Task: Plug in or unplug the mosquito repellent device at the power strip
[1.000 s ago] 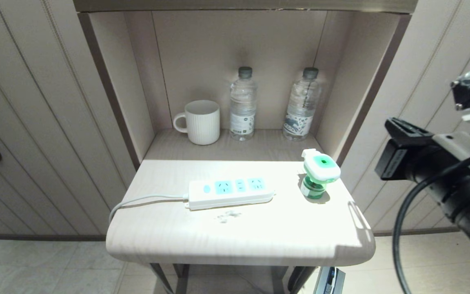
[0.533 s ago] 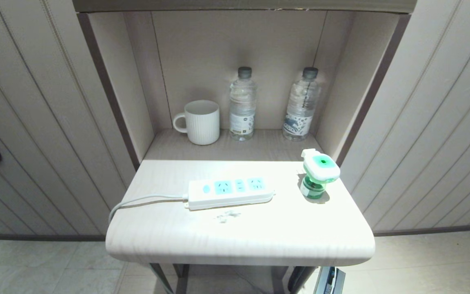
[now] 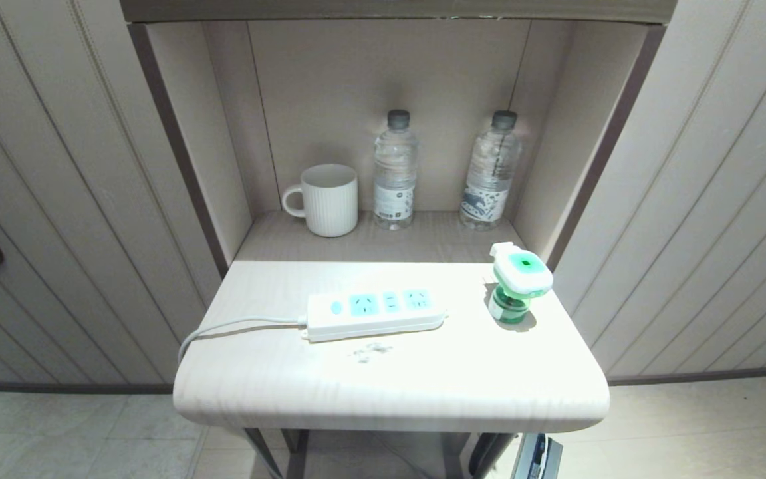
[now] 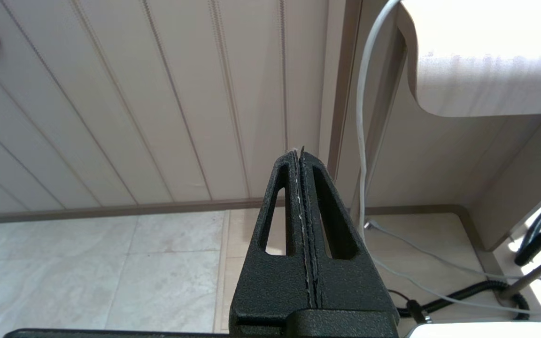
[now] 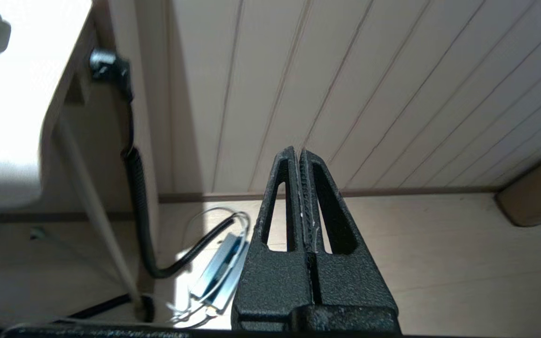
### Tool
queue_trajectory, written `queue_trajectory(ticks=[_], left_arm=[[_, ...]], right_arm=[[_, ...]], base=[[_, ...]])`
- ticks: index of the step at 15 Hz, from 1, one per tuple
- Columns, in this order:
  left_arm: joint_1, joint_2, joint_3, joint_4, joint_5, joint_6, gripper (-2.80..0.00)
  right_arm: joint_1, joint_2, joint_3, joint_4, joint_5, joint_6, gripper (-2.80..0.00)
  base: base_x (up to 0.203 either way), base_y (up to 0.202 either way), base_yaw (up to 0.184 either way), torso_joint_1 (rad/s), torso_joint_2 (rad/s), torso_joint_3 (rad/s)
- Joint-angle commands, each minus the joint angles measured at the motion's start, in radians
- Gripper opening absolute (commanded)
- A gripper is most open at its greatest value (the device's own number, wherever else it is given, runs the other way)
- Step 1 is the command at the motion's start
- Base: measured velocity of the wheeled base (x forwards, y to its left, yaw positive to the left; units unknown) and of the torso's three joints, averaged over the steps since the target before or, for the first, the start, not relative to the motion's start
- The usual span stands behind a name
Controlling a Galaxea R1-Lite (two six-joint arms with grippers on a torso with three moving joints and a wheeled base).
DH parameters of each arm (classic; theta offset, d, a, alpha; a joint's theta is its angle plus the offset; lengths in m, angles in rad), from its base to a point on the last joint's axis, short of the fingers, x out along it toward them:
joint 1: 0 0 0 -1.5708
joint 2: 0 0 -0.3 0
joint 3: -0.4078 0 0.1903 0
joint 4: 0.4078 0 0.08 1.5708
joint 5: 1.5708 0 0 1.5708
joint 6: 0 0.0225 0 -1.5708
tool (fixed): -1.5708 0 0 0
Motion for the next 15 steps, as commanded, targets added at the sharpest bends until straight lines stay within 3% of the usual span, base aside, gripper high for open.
queue_trajectory(ticks=[1,5,9,10,15], left_arm=[[0.000,0.000,0.000,0.001,0.000,0.000,-2.80],[0.000,0.000,0.000,0.001,0.000,0.002,-2.80],[0.000,0.000,0.000,-0.001,0.000,0.000,-2.80],[0.000,0.000,0.000,0.000,0.000,0.000,-2.80],[0.000,0.000,0.000,-0.001,0.000,-0.001,-2.80]], right_arm=[[-0.022,-0.147,0.089,0.001,0.026,0.008,-2.80],[-0.042,-0.339,0.271,-0.001,0.091,0.013,-2.80],[-0.044,-0.367,0.320,0.008,0.254,0.111,-2.80],[-0.043,-0.367,0.323,0.064,0.281,0.111,-2.80],[-0.042,-0.367,0.326,0.046,0.285,0.134,-2.80]], base=[[0.000,0.000,0.000,0.000,0.00,0.000],[0.000,0.000,0.000,0.000,0.00,0.000],[0.000,0.000,0.000,0.000,0.00,0.000],[0.000,0.000,0.000,0.000,0.00,0.000],[0.000,0.000,0.000,0.000,0.00,0.000]])
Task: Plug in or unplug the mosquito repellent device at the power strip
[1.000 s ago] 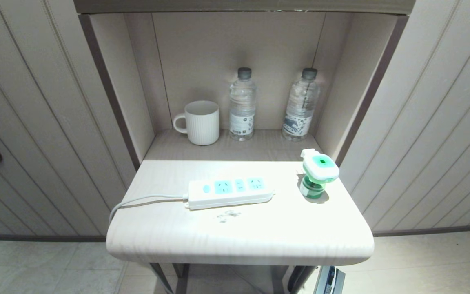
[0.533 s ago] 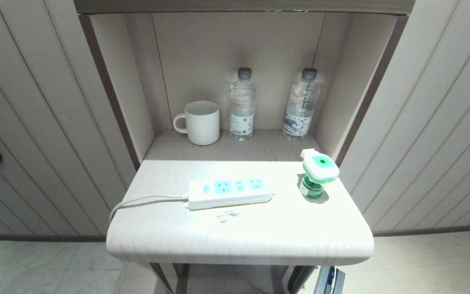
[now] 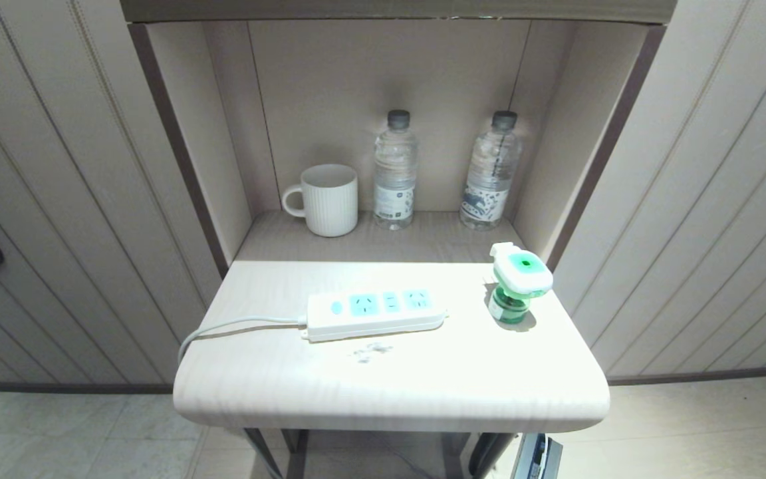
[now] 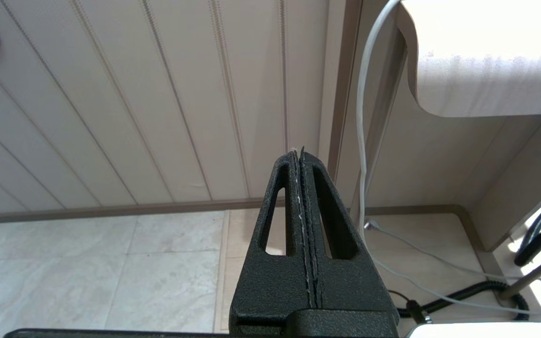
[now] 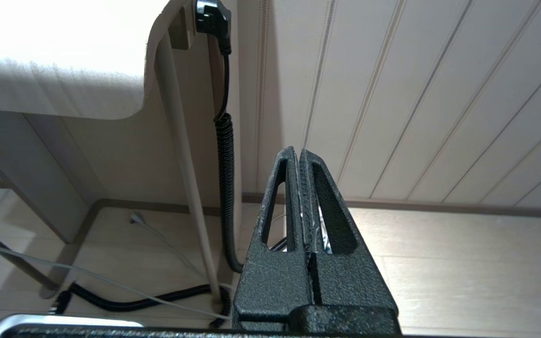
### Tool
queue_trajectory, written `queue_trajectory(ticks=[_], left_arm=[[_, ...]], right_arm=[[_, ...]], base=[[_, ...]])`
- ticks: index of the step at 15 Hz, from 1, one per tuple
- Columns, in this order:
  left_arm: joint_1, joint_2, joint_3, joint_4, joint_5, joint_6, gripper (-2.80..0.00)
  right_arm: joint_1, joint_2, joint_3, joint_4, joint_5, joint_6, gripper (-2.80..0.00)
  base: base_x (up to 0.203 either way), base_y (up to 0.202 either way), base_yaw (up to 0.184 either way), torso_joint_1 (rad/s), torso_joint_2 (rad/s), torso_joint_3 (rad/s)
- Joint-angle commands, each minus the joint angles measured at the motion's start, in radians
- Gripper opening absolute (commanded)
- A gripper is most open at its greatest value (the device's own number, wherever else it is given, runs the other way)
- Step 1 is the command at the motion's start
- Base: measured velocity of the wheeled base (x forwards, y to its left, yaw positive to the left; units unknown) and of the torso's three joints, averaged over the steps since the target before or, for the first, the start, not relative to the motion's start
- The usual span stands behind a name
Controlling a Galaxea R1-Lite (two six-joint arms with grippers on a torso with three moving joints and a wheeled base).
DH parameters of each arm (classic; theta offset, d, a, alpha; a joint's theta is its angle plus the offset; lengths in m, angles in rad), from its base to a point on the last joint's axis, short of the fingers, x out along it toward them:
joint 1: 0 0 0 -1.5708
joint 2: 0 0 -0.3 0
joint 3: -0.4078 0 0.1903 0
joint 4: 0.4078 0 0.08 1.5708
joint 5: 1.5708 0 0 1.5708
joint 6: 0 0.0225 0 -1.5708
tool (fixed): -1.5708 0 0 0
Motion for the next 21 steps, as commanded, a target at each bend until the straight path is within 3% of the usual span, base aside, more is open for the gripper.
queue_trajectory(ticks=[1,21], left_arm=[[0.000,0.000,0.000,0.000,0.000,0.001,-2.80],[0.000,0.000,0.000,0.000,0.000,-0.005,-2.80]], right_arm=[[0.000,0.001,0.001,0.003,-0.004,0.024,-2.80],[-0.001,0.003,0.001,0.004,-0.008,0.012,-2.80]], base=[[0.000,0.000,0.000,0.000,0.00,0.000],[0.000,0.000,0.000,0.000,0.00,0.000]])
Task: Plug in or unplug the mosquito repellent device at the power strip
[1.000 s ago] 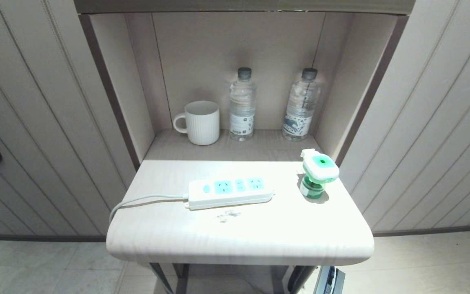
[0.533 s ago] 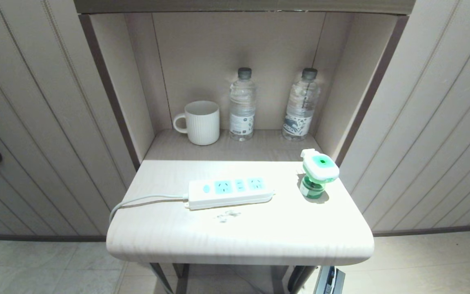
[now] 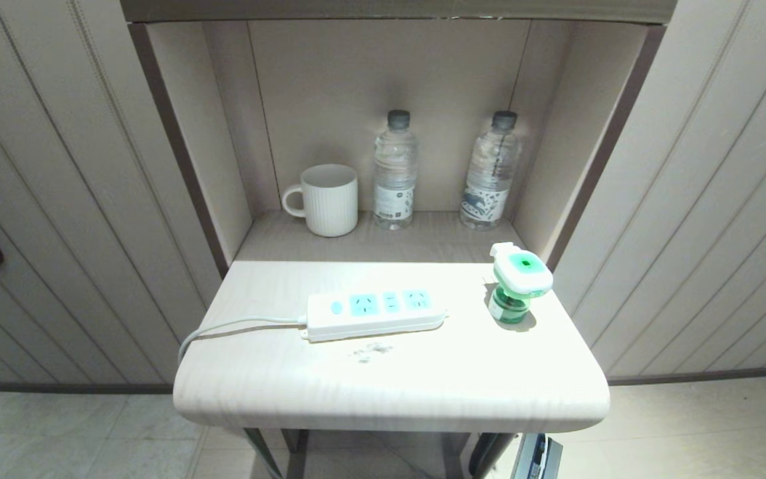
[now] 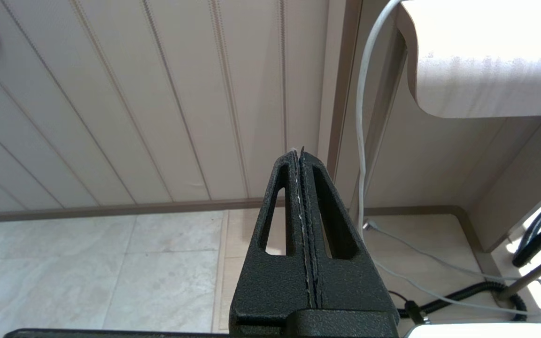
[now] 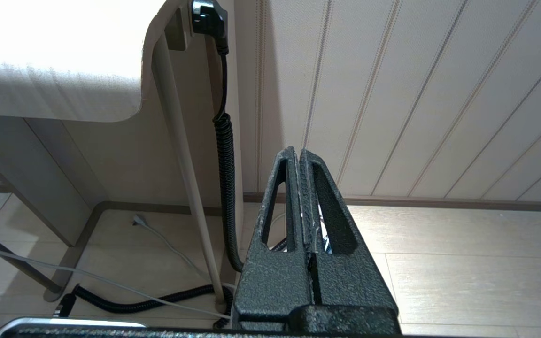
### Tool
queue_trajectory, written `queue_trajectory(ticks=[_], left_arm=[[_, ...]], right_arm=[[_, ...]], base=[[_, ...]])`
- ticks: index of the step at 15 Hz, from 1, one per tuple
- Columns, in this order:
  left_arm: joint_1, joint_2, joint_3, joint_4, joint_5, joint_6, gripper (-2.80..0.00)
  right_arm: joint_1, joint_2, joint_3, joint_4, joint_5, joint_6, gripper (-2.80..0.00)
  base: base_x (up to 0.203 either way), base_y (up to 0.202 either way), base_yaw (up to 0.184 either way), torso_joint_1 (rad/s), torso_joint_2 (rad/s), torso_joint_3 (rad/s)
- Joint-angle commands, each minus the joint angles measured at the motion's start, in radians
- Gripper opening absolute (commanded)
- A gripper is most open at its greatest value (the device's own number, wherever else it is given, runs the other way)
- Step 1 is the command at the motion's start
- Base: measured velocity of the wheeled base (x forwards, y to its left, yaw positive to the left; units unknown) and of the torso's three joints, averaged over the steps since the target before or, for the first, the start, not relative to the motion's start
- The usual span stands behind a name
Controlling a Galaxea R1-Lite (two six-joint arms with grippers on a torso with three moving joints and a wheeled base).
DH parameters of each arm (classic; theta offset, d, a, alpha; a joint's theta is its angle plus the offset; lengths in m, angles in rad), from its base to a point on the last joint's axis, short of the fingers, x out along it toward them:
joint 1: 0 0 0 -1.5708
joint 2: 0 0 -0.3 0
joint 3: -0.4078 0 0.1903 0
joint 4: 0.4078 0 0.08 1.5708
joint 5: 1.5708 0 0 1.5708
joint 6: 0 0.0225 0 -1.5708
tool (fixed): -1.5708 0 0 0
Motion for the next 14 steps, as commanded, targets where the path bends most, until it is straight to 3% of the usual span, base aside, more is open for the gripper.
queue_trajectory(ticks=[1,14], left_arm=[[0.000,0.000,0.000,0.001,0.000,0.000,-2.80],[0.000,0.000,0.000,0.001,0.000,-0.001,-2.80]], right_arm=[[0.000,0.004,0.000,0.000,-0.001,0.001,-2.80],[-0.001,0.004,0.000,-0.001,-0.002,0.021,-2.80]], base=[[0.000,0.000,0.000,0.000,0.00,0.000],[0.000,0.000,0.000,0.000,0.00,0.000]])
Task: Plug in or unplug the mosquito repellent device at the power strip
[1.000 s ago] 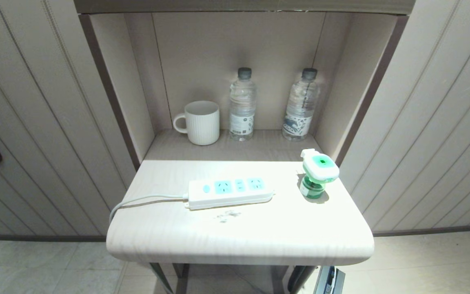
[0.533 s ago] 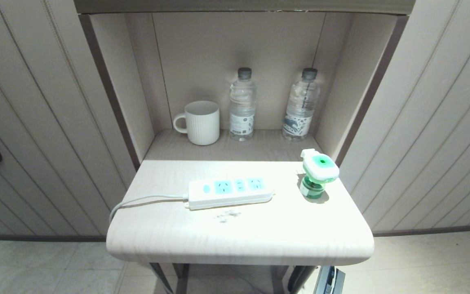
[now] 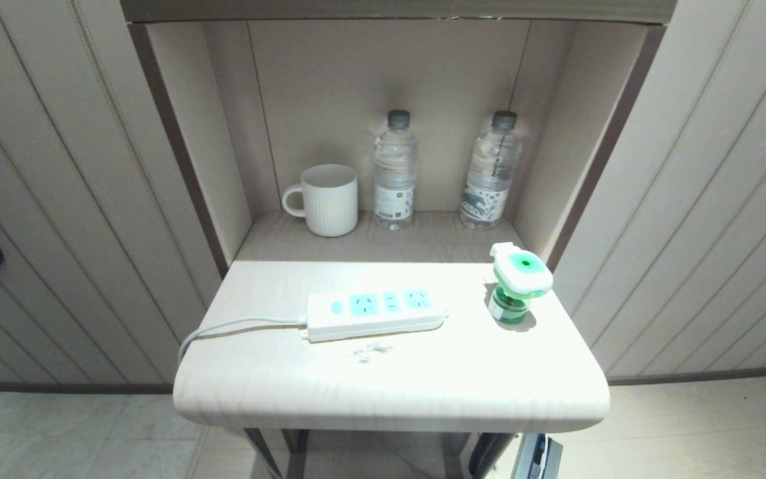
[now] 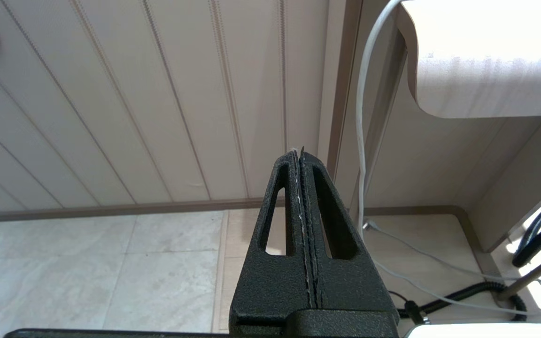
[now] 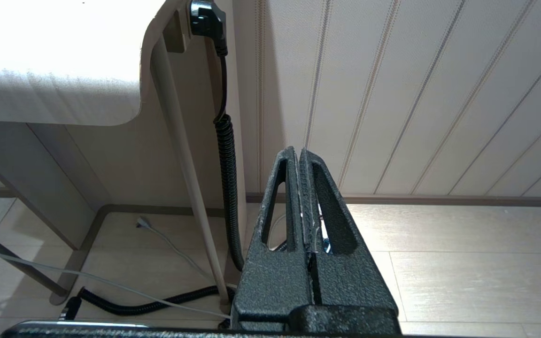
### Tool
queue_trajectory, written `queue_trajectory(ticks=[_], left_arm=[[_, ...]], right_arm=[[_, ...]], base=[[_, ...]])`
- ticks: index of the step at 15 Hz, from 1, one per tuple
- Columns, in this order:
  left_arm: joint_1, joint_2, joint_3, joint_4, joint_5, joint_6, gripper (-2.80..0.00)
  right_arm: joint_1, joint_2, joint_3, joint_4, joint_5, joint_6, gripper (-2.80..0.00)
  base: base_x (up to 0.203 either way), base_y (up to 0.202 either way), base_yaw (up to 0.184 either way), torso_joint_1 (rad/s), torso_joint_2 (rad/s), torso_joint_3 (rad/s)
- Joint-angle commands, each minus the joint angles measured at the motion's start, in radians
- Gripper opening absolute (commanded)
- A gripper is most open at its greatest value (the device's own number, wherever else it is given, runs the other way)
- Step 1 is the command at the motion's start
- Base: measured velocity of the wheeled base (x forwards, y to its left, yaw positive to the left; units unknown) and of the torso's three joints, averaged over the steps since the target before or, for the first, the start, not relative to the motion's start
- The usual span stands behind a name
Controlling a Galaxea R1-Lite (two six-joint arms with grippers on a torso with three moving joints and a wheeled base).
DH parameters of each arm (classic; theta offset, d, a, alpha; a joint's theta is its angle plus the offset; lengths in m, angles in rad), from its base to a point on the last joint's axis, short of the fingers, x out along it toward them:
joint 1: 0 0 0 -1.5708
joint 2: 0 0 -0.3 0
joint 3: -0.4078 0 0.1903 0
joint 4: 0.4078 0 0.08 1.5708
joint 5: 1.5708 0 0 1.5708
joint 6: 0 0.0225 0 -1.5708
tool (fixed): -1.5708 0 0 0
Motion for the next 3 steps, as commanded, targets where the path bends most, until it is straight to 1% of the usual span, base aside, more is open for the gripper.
queue_trajectory(ticks=[1,3], left_arm=[[0.000,0.000,0.000,0.001,0.000,0.001,-2.80],[0.000,0.000,0.000,0.001,0.000,-0.001,-2.80]], right_arm=[[-0.001,0.003,0.000,0.000,0.001,0.001,-2.80],[-0.001,0.003,0.000,0.000,0.001,-0.001,-2.80]], base=[[0.000,0.000,0.000,0.000,0.00,0.000],[0.000,0.000,0.000,0.000,0.00,0.000]])
